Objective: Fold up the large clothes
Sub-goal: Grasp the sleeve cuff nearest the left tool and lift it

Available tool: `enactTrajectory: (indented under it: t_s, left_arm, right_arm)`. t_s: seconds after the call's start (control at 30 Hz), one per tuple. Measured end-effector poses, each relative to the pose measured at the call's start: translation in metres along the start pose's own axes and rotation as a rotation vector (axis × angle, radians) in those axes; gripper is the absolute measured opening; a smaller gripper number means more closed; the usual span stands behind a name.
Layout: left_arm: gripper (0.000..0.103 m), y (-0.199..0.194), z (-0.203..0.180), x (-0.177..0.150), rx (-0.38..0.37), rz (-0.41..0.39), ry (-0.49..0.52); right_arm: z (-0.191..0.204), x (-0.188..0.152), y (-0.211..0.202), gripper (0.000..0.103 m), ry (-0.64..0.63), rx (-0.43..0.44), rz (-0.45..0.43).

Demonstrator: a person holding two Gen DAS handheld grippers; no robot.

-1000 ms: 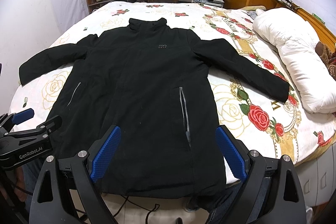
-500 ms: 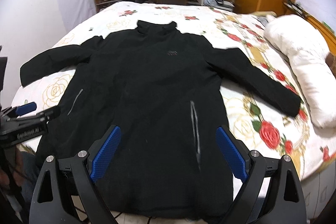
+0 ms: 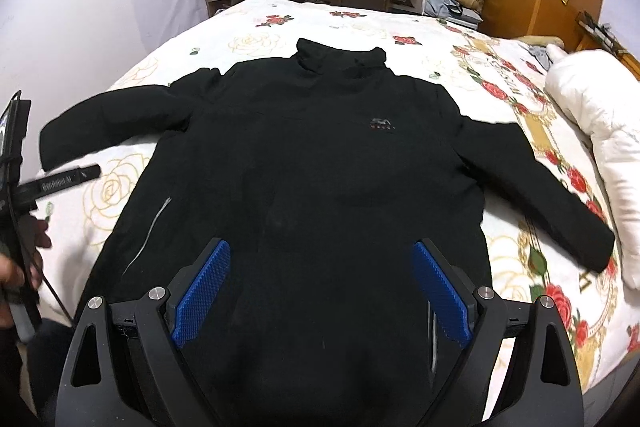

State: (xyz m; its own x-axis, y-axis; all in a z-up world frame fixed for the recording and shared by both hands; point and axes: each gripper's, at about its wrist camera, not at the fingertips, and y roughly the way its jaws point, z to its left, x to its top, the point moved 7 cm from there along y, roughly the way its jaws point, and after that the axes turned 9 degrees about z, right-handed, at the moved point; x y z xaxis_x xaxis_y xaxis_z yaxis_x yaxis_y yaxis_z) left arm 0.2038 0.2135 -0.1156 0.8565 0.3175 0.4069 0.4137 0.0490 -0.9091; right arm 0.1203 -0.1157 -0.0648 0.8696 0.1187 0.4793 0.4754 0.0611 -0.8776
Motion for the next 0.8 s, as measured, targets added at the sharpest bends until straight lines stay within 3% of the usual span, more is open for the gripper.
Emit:
enactTrajectory:
  t_s: [0.2, 0.33, 0.53, 0.7, 0.8]
  left_arm:
    - [0.08, 0.037, 0.052, 0.034, -0.075, 0.023, -0.104]
    - [0.08, 0.062, 0.096, 0.052, -0.137, 0.018, -0.252]
    - [0.07, 0.087, 0.163, 0.061, -0.216, -0.055, -0.479]
    - [0.067, 0.087, 0.189, 0.077, -0.23, -0.155, -0.566]
    - [0.054, 0.094, 0.206, 0.087, -0.225, -0.186, -0.622]
  right_arm:
    - [0.016, 0.016, 0.026, 0.092, -0.033, -0.008, 0.019]
    - [0.025, 0.018, 0.043, 0.092, -0.055, -0.006, 0.043]
    - [0.036, 0.018, 0.064, 0.092, -0.081, -0.011, 0.073]
    - [0.038, 0.016, 0.076, 0.092, -0.086, -0.025, 0.098]
    - [0.037, 0.015, 0.079, 0.092, -0.085, -0.031, 0.106]
